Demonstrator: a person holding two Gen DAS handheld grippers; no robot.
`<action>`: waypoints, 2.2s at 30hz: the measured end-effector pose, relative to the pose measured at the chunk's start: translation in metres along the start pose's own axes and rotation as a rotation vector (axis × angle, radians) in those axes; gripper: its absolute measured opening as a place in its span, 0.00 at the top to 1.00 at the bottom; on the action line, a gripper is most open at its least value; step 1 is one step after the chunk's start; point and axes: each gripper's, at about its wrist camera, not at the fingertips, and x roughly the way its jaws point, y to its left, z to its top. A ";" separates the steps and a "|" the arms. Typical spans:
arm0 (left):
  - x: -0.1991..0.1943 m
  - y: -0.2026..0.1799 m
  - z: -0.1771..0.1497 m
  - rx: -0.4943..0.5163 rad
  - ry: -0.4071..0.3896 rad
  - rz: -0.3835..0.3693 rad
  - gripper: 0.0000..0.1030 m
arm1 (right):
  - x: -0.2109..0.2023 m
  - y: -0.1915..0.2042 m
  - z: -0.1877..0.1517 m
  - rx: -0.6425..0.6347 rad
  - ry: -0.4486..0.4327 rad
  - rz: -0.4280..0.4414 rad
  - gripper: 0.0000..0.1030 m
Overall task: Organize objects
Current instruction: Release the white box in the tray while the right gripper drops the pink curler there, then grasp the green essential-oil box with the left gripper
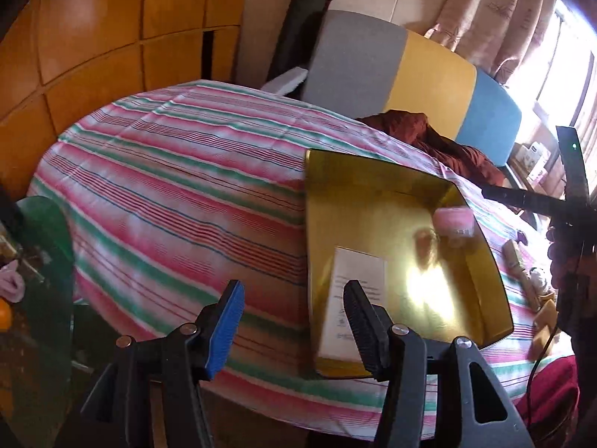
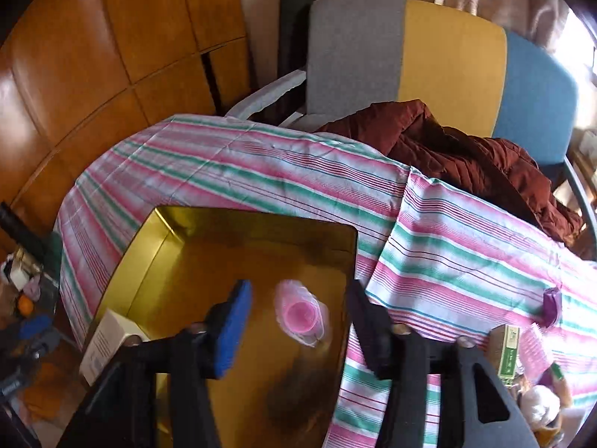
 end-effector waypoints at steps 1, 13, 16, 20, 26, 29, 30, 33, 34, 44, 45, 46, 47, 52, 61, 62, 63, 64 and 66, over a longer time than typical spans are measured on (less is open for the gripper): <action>-0.002 0.001 -0.001 0.005 -0.010 0.011 0.46 | -0.001 0.003 -0.001 -0.008 -0.002 0.001 0.45; 0.001 -0.043 0.005 0.065 -0.034 -0.089 0.43 | -0.038 0.002 -0.070 -0.122 -0.048 -0.061 0.10; -0.001 -0.066 0.005 0.115 -0.043 -0.081 0.42 | -0.047 0.003 -0.085 -0.164 -0.061 -0.093 0.06; 0.002 -0.088 0.003 0.139 -0.026 -0.086 0.41 | -0.059 -0.002 -0.100 -0.176 -0.074 -0.119 0.02; -0.002 -0.119 -0.001 0.208 -0.025 -0.109 0.39 | -0.075 -0.025 -0.108 -0.130 -0.102 -0.144 0.00; -0.003 -0.135 -0.004 0.246 -0.023 -0.113 0.35 | -0.082 -0.041 -0.109 -0.104 -0.114 -0.175 0.00; -0.003 -0.139 -0.004 0.257 -0.022 -0.116 0.35 | -0.083 -0.046 -0.110 -0.096 -0.116 -0.186 0.00; -0.002 -0.154 -0.006 0.290 -0.016 -0.121 0.35 | -0.089 -0.064 -0.110 -0.075 -0.123 -0.226 0.00; -0.001 -0.158 -0.007 0.301 -0.013 -0.122 0.35 | -0.090 -0.070 -0.110 -0.068 -0.125 -0.240 0.00; 0.010 -0.198 -0.016 0.369 0.031 -0.139 0.35 | -0.111 -0.162 -0.113 0.050 -0.171 -0.389 0.00; 0.012 -0.202 -0.016 0.373 0.042 -0.136 0.35 | -0.113 -0.173 -0.114 0.073 -0.181 -0.406 0.00; 0.014 -0.205 -0.017 0.377 0.051 -0.138 0.35 | -0.115 -0.185 -0.116 0.099 -0.192 -0.421 0.00; 0.016 -0.209 -0.019 0.384 0.062 -0.144 0.35 | -0.116 -0.197 -0.119 0.132 -0.199 -0.434 0.00; 0.019 -0.233 -0.023 0.430 0.077 -0.199 0.35 | -0.121 -0.259 -0.140 0.391 -0.207 -0.471 0.00; 0.033 -0.291 -0.031 0.528 0.127 -0.277 0.32 | -0.137 -0.301 -0.159 0.646 -0.233 -0.420 0.00; 0.037 -0.297 -0.031 0.537 0.143 -0.287 0.32 | -0.136 -0.300 -0.160 0.645 -0.225 -0.420 0.00; 0.041 -0.303 -0.032 0.539 0.159 -0.296 0.32 | -0.135 -0.301 -0.160 0.644 -0.218 -0.418 0.00; 0.045 -0.308 -0.033 0.536 0.177 -0.307 0.32 | -0.134 -0.300 -0.159 0.641 -0.212 -0.415 0.00; 0.052 -0.317 -0.032 0.531 0.200 -0.319 0.32 | -0.132 -0.300 -0.159 0.636 -0.203 -0.412 0.00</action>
